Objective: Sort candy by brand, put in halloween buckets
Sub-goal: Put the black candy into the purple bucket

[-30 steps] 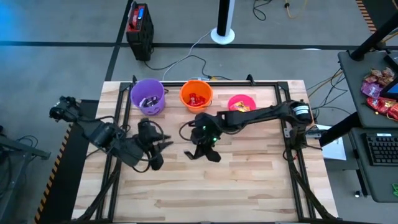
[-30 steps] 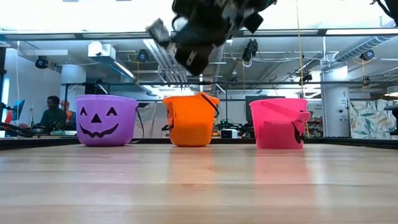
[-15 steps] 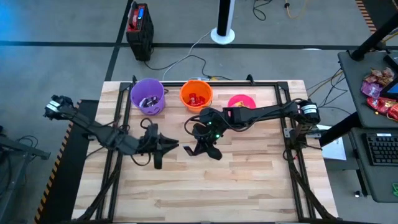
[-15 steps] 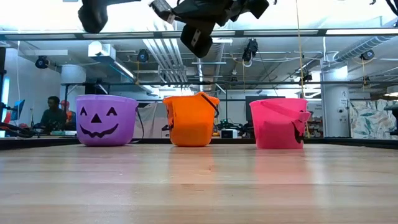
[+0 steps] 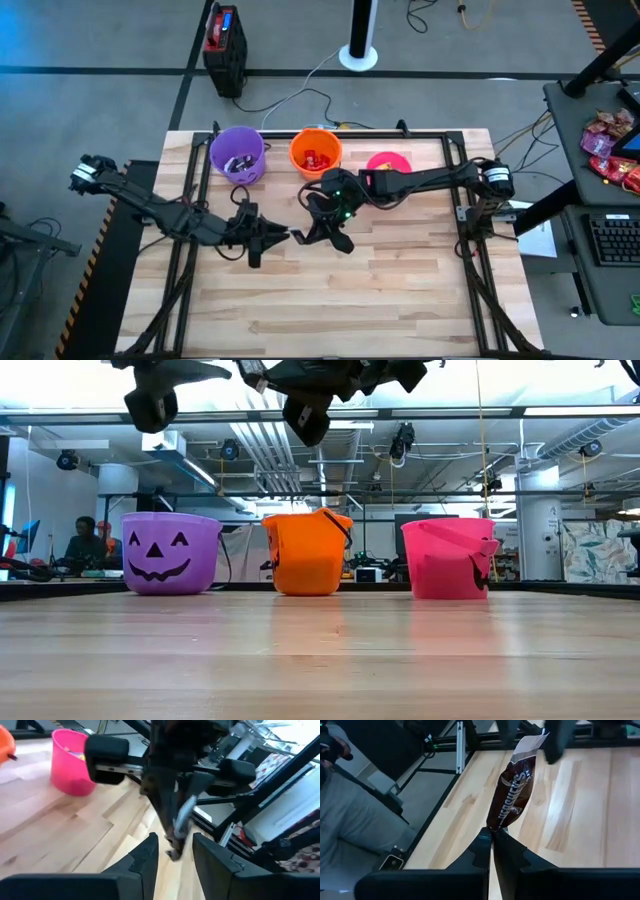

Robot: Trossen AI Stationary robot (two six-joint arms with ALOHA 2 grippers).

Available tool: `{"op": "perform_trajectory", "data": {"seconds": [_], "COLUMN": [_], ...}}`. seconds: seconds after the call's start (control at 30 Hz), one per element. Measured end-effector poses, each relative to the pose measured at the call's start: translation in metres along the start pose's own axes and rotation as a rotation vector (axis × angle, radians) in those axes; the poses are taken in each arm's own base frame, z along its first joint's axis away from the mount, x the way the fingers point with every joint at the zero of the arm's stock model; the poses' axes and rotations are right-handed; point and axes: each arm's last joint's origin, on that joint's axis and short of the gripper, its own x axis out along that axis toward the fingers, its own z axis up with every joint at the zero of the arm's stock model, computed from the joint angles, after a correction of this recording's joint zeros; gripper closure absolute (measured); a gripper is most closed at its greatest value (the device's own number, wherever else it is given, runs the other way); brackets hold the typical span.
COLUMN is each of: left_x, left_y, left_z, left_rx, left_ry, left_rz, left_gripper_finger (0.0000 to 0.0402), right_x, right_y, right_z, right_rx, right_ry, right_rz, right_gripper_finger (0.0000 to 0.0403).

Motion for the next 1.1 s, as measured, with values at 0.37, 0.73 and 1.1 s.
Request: {"op": "perform_trajectory", "data": {"seconds": [0.37, 0.73, 1.1], "left_x": [0.018, 0.038, 0.048], "left_y": [-0.011, -0.014, -0.013], "left_z": [0.012, 0.012, 0.003], "left_rx": [0.165, 0.223, 0.177], "left_ry": [0.044, 0.059, 0.086], "left_rz": [-0.092, -0.056, -0.058], "left_gripper_finger": [0.0307, 0.0360, 0.0378], "right_x": [0.000, 0.000, 0.000], "right_y": [0.000, 0.000, 0.000], "right_z": [0.002, 0.001, 0.000], "right_rx": [-0.034, -0.032, -0.033], "right_ry": [-0.017, -0.013, 0.002], "right_rz": [0.003, 0.002, 0.005], "right_gripper_finger": [0.0394, 0.0394, 0.0394]}}
